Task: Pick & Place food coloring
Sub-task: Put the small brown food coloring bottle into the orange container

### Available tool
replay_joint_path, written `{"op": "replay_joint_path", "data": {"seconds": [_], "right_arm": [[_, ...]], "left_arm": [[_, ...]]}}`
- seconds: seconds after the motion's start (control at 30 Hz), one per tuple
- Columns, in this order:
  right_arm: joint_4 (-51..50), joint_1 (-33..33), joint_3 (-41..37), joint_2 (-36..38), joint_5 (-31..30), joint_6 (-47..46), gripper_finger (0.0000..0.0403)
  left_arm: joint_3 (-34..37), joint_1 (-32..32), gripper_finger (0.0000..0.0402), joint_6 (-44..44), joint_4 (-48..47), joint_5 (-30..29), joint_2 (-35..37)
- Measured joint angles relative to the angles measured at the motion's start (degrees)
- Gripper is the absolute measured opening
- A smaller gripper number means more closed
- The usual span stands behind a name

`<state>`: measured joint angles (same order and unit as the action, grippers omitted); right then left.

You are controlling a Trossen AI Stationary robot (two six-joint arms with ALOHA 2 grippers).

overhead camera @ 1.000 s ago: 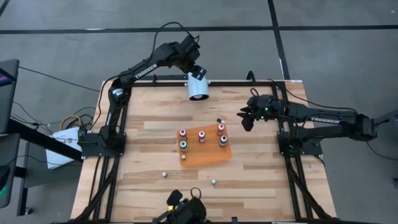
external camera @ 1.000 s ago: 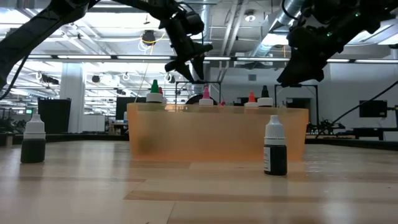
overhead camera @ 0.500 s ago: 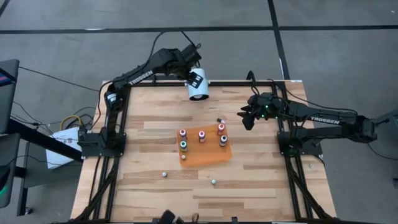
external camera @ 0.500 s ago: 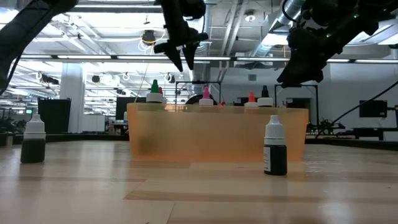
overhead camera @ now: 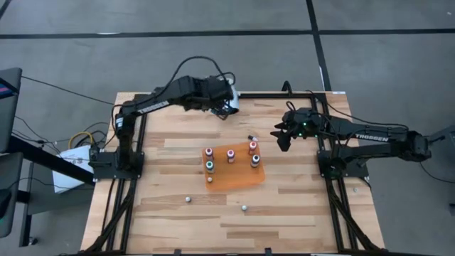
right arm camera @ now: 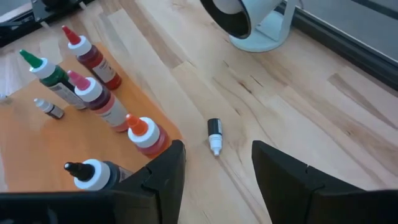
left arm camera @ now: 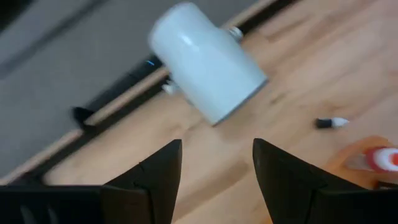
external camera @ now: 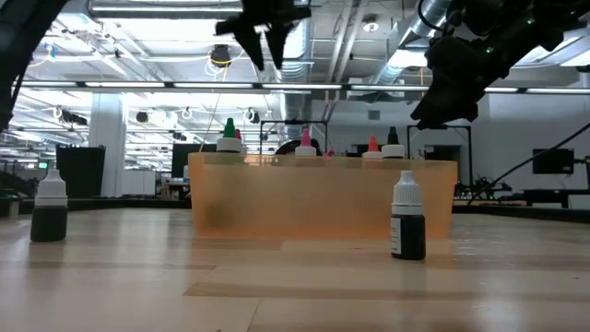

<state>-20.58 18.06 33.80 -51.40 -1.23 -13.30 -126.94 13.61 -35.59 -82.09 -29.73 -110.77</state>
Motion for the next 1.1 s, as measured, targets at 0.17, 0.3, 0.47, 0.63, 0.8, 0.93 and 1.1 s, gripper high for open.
{"op": "replay_joint_path", "data": {"seconds": [0.17, 0.3, 0.47, 0.63, 0.8, 0.93, 1.1], "right_arm": [[0.0, 0.1, 0.0, 0.0, 0.0, 0.3, 0.0183], [0.0, 0.1, 0.0, 0.0, -0.1, 0.3, 0.0188], [0.1, 0.0, 0.0, 0.0, 0.0, 0.4, 0.0189], [-0.6, 0.3, 0.8, -0.2, 2.5, 0.3, 0.0188], [-4.6, 0.8, 6.8, -4.9, 4.0, 0.3, 0.0193], [-8.2, 2.9, 13.0, -12.2, 4.3, 2.6, 0.0199], [-8.9, 6.7, 19.8, -22.1, 6.7, 5.5, 0.0201]], "left_arm": [[12.0, -1.6, 0.019, -3.0, 4.7, -5.7, 7.6], [28.9, -0.4, 0.019, 1.2, 23.7, 2.4, 16.6], [48.6, 0.3, 0.019, 2.1, 43.7, 11.3, 27.8], [63.6, -1.5, 0.019, -0.6, 49.8, 11.2, 37.7], [75.1, -2.5, 0.019, -4.2, 54.1, 10.4, 46.1], [83.1, -2.5, 0.019, -5.7, 60.0, 9.9, 51.7], [89.2, -0.7, 0.019, -6.2, 64.2, 9.9, 56.9]]}}
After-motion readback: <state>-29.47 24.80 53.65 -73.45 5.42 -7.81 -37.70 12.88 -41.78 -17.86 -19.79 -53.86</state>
